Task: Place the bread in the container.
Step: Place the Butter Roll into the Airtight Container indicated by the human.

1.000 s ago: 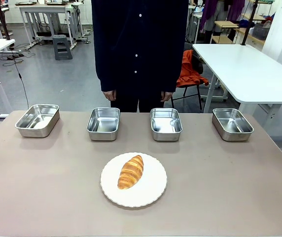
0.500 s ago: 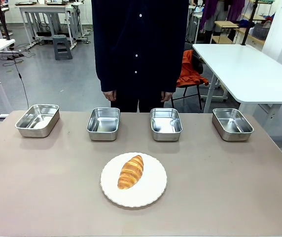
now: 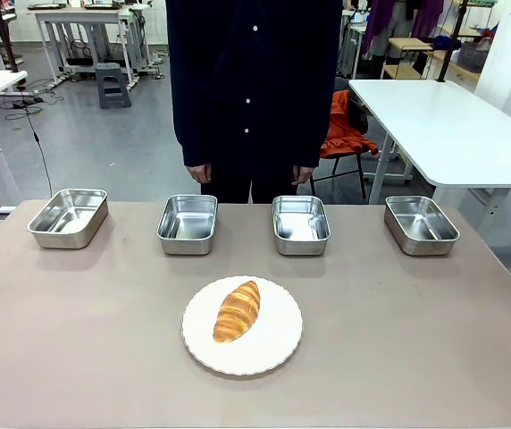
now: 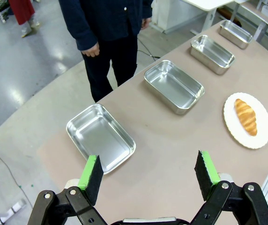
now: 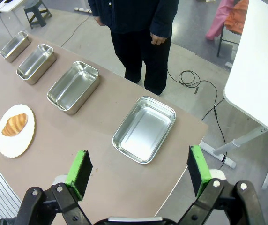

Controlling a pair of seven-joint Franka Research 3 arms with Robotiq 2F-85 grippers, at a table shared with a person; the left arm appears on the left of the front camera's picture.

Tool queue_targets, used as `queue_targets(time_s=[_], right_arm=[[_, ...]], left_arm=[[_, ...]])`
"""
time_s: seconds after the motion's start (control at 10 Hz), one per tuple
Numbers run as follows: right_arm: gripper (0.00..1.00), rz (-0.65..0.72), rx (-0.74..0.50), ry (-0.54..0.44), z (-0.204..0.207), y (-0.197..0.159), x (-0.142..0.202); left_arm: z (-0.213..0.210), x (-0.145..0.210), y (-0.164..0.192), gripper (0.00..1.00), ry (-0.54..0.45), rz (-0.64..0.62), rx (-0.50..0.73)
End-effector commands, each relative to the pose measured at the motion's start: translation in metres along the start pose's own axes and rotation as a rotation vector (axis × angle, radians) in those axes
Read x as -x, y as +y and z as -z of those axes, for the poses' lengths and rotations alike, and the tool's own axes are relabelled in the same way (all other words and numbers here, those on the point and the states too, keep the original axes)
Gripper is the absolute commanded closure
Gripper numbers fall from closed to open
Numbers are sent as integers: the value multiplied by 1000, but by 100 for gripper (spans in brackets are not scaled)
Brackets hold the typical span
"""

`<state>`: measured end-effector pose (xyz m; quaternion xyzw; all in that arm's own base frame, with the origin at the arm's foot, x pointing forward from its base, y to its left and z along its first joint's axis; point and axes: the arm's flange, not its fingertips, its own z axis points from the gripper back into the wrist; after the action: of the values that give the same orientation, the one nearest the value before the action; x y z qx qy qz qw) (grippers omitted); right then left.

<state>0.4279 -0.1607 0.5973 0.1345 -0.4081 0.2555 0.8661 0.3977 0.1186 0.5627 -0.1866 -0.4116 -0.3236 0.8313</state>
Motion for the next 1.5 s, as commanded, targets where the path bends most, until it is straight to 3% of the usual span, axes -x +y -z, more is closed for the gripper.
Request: queue_targets(time_s=[0.0, 1.4], right_arm=[[0, 1, -13, -17, 1, 0, 1], [0, 1, -13, -17, 1, 0, 1]], left_arm=[[-1, 0, -1, 0, -3, 3, -2], [-1, 0, -1, 0, -3, 3, -2]])
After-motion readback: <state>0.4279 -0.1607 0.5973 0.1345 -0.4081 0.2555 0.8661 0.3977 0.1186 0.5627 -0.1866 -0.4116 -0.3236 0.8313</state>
